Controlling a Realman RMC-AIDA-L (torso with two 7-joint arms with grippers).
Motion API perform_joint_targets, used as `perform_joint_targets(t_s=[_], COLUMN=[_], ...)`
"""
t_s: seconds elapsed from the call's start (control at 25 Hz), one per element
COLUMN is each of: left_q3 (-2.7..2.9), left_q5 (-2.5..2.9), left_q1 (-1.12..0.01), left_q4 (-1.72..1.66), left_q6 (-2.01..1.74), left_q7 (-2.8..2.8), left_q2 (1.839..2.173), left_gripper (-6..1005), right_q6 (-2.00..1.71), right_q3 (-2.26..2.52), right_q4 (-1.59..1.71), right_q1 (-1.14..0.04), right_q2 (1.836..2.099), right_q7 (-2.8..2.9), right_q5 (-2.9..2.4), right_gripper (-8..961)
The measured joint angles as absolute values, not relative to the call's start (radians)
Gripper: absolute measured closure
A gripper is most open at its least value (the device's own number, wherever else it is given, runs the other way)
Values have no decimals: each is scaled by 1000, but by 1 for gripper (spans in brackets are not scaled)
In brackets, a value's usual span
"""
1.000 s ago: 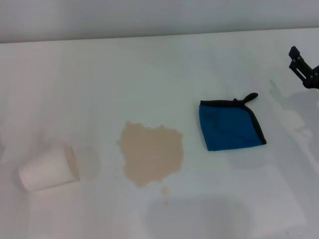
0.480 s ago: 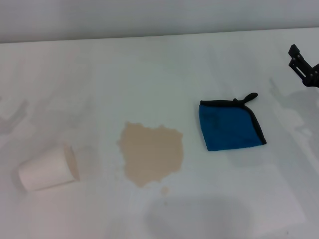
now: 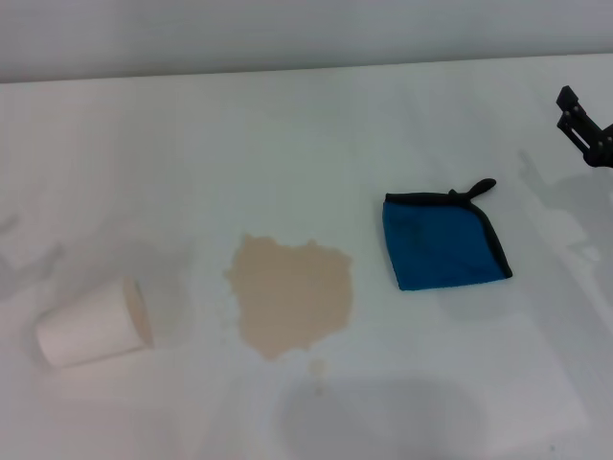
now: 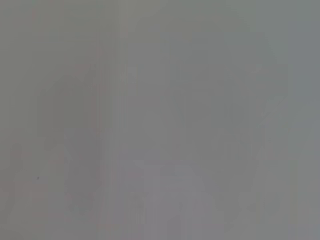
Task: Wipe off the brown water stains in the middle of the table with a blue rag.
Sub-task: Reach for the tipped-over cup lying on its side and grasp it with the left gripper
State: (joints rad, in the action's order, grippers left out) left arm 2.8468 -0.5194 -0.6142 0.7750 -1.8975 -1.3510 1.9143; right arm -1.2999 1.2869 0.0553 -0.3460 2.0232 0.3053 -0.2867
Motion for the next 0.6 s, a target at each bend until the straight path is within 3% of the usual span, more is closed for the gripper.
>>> perform_joint_targets(t_s=[0.52, 0.6], left_q3=[2849, 2849], left_q5=[-91, 31], left_q1=[-836, -912], left_q4=[809, 805], left_q6=[-1948, -1950], left_q7=[-1266, -1246], left_q2=[1862, 1843], left_gripper=[116, 116], right_q6=[-1290, -1278], right_q3=[1287, 1287], right_q4=[62, 63], right_q1=[-344, -349], right_q2=[2025, 2025], right_q7=[305, 305], right_q5=[-287, -287], right_gripper=[112, 112])
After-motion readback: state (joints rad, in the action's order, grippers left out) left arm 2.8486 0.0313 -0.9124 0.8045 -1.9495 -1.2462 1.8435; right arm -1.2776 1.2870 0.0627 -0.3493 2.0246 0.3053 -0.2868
